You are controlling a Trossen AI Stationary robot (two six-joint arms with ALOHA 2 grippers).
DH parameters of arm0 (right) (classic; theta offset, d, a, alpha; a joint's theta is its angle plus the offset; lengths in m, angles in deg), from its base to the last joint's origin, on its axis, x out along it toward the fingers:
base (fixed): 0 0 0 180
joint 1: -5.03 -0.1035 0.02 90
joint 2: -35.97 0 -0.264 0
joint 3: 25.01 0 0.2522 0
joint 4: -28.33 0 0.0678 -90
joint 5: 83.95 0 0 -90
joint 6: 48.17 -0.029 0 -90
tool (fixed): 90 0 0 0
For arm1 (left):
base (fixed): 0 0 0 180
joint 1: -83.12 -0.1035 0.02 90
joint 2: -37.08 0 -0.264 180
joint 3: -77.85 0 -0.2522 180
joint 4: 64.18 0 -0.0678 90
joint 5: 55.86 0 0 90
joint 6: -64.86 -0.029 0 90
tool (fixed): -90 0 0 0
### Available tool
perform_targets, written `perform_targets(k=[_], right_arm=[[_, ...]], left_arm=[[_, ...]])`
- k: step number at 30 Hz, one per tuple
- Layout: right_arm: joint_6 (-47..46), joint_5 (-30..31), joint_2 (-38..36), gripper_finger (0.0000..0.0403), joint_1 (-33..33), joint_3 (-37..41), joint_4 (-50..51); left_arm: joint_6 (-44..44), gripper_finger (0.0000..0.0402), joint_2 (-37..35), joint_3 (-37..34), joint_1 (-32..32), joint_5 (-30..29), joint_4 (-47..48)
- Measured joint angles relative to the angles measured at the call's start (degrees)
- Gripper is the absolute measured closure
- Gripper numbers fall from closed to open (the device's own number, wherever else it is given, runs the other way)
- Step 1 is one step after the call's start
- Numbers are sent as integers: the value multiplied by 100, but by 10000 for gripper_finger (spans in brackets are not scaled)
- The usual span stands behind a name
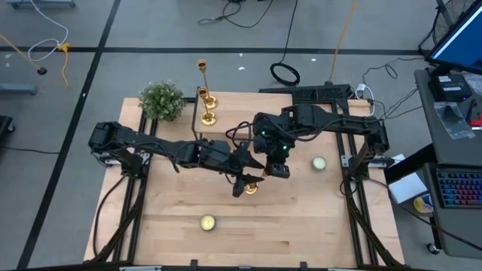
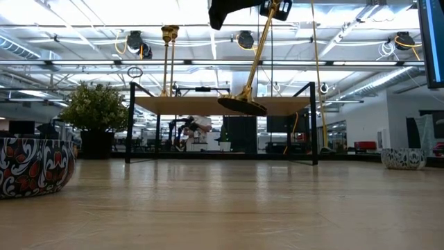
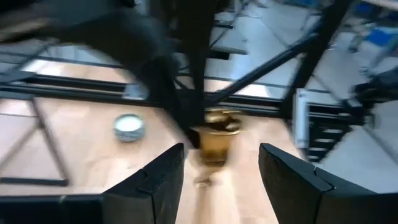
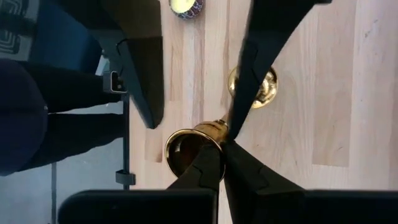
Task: Pick & Place candle stick holders
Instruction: Put the gold candle holder on the shelf
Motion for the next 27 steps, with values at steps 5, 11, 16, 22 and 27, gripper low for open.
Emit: perform_targets(k=[5, 11, 16, 22, 27], right_arm=[[-52, -181, -3, 403, -93, -22, 69], [-141, -112, -7, 403, -147, -22, 34], [-134, -67, -7, 403, -155, -20, 118], [-146, -52, -7, 403, -151, -13, 335], [-144, -50, -7, 403, -151, -11, 246]], left_arm=[[-135, 192, 16, -7, -57, -428, 32], [155, 192, 15, -11, -77, -133, -51], [313, 192, 13, -11, -83, 378, 90], [438, 192, 13, -11, -80, 676, 197], [370, 192, 11, -11, -75, 694, -220]])
